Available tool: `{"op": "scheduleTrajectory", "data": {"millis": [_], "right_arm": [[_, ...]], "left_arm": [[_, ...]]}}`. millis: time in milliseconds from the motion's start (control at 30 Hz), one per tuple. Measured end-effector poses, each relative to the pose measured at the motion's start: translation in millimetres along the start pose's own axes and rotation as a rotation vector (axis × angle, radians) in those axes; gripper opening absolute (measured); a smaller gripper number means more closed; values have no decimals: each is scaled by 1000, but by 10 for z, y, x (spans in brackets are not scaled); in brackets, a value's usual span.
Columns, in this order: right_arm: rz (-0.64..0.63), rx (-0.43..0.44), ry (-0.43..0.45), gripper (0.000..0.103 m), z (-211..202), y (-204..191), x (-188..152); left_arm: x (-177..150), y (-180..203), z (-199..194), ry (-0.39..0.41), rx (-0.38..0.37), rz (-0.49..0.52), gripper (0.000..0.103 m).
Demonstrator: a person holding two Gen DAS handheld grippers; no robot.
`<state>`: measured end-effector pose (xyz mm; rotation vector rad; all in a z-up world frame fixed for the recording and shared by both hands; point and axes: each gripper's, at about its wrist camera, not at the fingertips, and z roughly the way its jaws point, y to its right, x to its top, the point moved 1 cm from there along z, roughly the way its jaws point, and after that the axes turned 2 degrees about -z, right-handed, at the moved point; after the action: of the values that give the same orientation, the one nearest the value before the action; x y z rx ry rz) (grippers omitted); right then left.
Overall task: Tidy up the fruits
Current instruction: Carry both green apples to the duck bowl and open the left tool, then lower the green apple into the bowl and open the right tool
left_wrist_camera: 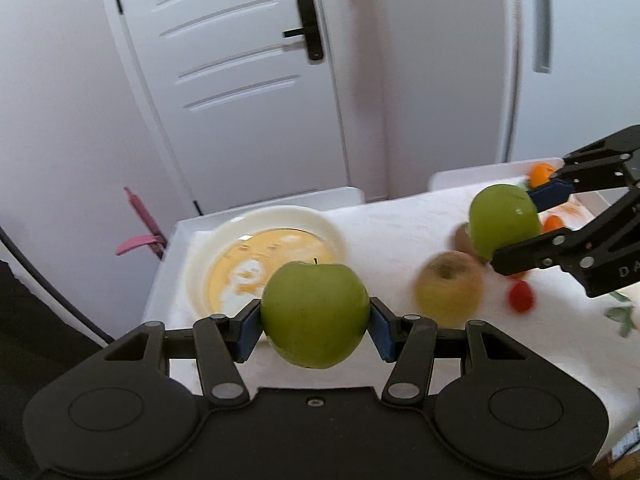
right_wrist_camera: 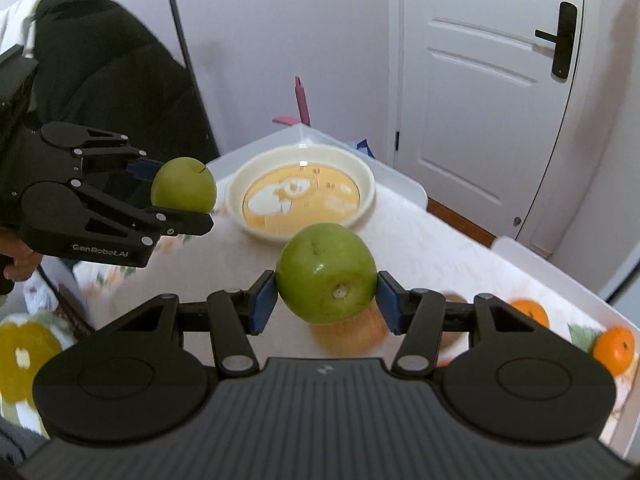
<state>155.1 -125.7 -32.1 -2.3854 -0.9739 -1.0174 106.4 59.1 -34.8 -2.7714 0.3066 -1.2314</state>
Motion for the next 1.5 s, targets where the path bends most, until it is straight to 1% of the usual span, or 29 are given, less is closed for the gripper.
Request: {"op": "scheduleTrajectory", "data": {"millis": [133,300,467,567,667,833,1033,1167,1200,1233,1300,1367,1500], "right_arm": [[49,-1,4,68,263,-38,260],[98,-28,-3,68,684,-58,534],[140,-61,-22,68,1081,-34,726],[161,-84,-39,68,1277,3,769],[184,-104,-56,68,1423,61,785],[227,-142,-80,68,1567,162,797],[259,-173,-97,68,1598,221,792],[273,-182,-99,68,1584,253,796],[275,-183,-100,68,1577,260,800],[277,-184,-100,68,1571,261,805],[278,-187,-101,68,1556,282,834],[276,-188,-102,68,1552,287,843],[256,-179,-111,68,1565,294,874]], "left_arm": [[124,-349,202,-7,12,0,60],[233,-674,552,-28,-4,4,60],[335,-860,950,-42,-36,39,60],[376,-951,1193,-45,-51,72,59],[398,-989,1446,-57,-73,95,59],[421,-964,1794,-73,-82,150,60],[381,-881,1954,-89,-91,200,60],[366,-887,2023,-98,-99,198,61],[361,-893,2008,-88,-102,195,65],[378,-904,1999,-77,-99,195,81],[397,-949,1927,-38,-99,185,98],[402,-967,1846,-18,-95,184,98],[353,-1050,1711,-18,-83,159,99]]}}
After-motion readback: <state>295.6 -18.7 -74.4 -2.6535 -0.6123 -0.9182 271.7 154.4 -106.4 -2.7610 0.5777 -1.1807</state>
